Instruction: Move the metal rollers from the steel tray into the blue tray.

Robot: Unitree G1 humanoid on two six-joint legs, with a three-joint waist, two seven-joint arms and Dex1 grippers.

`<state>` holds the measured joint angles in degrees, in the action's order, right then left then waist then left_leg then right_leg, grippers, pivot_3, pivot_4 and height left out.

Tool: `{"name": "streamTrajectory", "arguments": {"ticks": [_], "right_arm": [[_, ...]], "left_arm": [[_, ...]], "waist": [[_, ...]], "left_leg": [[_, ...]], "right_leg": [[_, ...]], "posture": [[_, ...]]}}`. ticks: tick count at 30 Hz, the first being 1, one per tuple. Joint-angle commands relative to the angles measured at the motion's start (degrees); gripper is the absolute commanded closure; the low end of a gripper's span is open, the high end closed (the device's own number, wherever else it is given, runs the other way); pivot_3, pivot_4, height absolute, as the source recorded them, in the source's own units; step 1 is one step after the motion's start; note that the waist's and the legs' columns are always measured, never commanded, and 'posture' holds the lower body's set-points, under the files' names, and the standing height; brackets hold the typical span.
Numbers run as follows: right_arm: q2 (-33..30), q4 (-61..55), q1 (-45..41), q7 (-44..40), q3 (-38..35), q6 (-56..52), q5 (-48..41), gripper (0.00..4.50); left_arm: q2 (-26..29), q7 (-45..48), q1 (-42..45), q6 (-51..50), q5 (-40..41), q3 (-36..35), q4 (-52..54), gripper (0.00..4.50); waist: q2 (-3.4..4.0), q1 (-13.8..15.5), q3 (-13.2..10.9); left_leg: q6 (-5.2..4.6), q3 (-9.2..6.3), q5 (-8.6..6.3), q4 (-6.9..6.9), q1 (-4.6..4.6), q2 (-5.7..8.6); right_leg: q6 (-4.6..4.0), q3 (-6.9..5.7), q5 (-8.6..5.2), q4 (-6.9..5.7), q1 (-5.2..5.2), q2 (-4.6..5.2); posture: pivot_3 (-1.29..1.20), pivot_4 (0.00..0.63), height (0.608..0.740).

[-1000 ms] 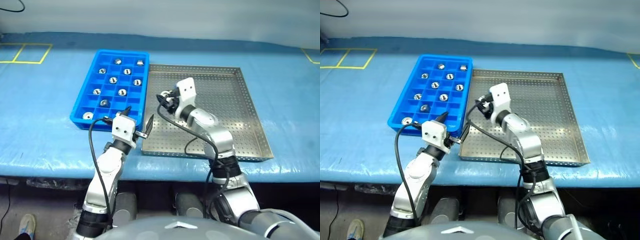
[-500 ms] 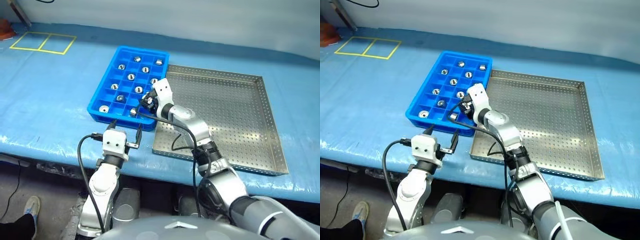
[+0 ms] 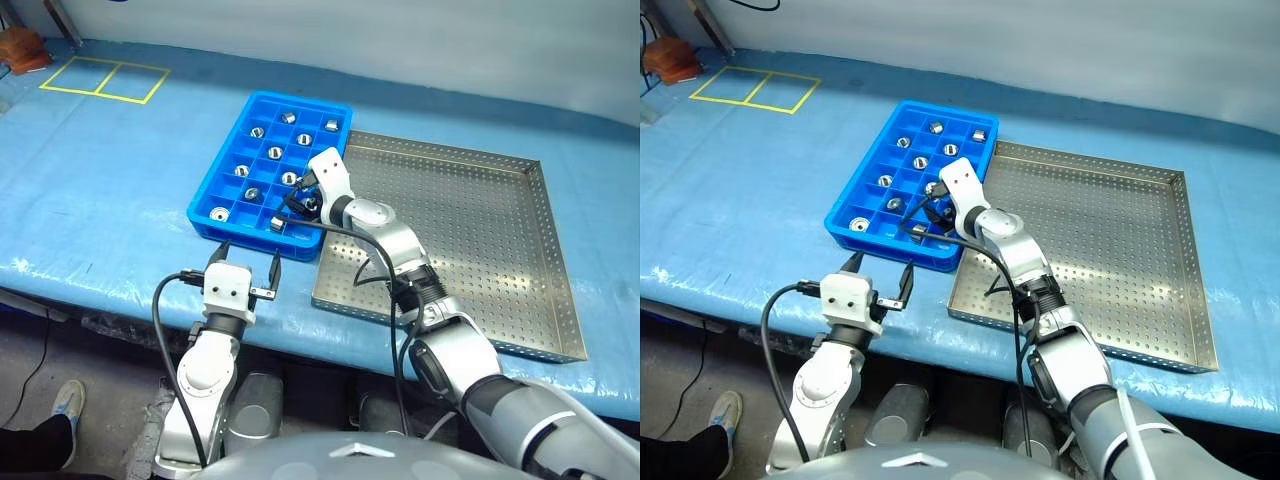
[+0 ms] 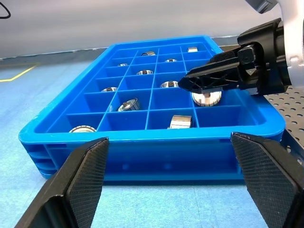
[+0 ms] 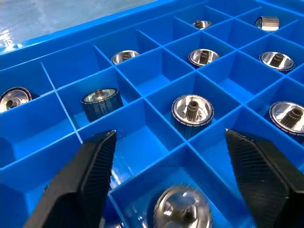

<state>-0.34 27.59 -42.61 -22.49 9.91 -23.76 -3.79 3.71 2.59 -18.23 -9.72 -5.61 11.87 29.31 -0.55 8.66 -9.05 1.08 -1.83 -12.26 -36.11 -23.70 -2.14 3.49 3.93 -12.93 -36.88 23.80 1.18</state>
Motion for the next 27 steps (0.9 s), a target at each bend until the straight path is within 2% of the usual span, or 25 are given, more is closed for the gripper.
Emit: {"name": "streamTrajectory", "arguments": {"ticks": [1,8,14,23,27], "right_arm": [[1.0,-3.6,1.3,-2.2,-1.6,0.9,-2.7,0.32],[0.9,-18.5,8.1,-9.1,-1.6,-3.2,-9.5,0.32],[0.3,-28.3,13.4,-9.3,-1.7,-5.6,-12.7,0.32],[-6.0,-36.9,23.6,-0.5,-6.3,-3.3,-8.0,0.32],[-8.9,-40.8,28.5,1.6,-9.2,-4.0,-8.3,0.32]], "left_arm": [[0.2,0.4,1.5,0.6,0.0,-0.2,2.9,0.0],[0.6,3.7,6.7,0.9,2.4,0.2,1.0,0.0],[1.5,7.4,11.6,1.5,4.6,0.3,-2.2,0.0],[3.2,14.8,19.3,3.9,7.9,0.7,-10.3,0.0],[5.8,21.1,21.8,4.4,9.6,2.1,-13.0,0.0]], "waist": [[0.0,0.1,0.0],[0.01,-0.3,0.0],[0.0,-1.6,0.0],[0.01,-6.8,0.0],[0.01,-9.2,0.0]], "left_leg": [[0.0,0.0,0.0,0.0,-0.01,0.0],[0.01,-0.02,-0.01,0.07,-0.11,0.01],[0.03,-0.02,0.01,0.02,-0.09,0.03],[0.05,-0.01,0.02,-0.01,-0.08,0.05],[0.05,0.01,0.02,-0.02,-0.07,0.06]], "right_leg": [[0.0,0.0,0.0,0.0,0.01,0.0],[0.07,0.0,0.05,0.03,0.08,0.0],[0.01,-0.01,0.01,0.05,0.03,0.02],[0.04,0.03,0.04,0.03,0.0,0.04],[0.08,0.08,0.06,0.04,-0.03,0.06]], "posture": [[0.41,0.15,0.74],[0.32,0.15,0.74],[0.21,0.15,0.74],[0.03,0.15,0.74],[-0.05,0.15,0.74]]}}
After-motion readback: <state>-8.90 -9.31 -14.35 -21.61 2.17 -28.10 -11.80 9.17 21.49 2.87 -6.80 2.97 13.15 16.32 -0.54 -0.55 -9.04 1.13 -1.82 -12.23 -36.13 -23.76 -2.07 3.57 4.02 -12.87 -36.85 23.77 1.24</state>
